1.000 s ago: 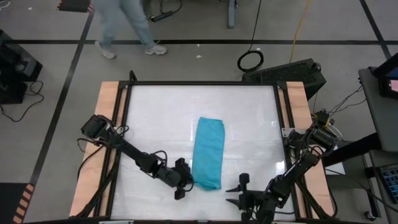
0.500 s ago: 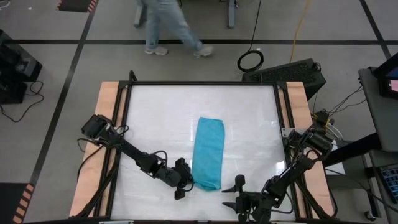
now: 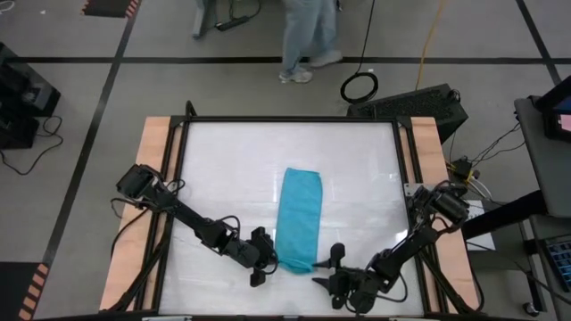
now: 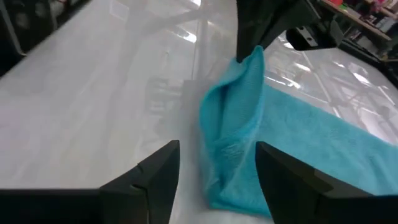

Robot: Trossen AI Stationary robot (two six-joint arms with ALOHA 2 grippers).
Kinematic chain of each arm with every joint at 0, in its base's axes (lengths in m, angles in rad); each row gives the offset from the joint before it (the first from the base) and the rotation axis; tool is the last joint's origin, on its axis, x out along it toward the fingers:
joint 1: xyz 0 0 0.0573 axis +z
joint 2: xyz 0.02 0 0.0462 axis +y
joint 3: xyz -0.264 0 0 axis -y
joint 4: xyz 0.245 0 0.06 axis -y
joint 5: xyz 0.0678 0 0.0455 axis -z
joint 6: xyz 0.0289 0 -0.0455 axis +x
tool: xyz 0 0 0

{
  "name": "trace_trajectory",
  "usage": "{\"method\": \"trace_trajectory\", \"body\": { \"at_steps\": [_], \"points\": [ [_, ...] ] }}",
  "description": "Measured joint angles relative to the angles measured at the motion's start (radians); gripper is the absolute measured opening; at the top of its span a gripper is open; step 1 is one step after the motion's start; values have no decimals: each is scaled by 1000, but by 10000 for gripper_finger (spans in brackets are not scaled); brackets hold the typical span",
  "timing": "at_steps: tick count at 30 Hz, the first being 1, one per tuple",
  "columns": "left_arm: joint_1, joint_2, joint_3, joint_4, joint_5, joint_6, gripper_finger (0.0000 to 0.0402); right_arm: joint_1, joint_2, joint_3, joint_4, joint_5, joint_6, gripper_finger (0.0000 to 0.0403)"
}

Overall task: Roll towel into tight, uniform cylinder
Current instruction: Roll the blue towel

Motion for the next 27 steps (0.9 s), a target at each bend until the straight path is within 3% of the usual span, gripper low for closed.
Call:
{"method": "trace_trajectory", "body": {
  "at_steps": [20,27],
  "points": [
    [0,0,0,0,4,1,0,-52,0,0,-65,-138,70,108],
    [0,0,0,0,4,1,7,-70,0,0,-68,-196,186,47]
  ]
}}
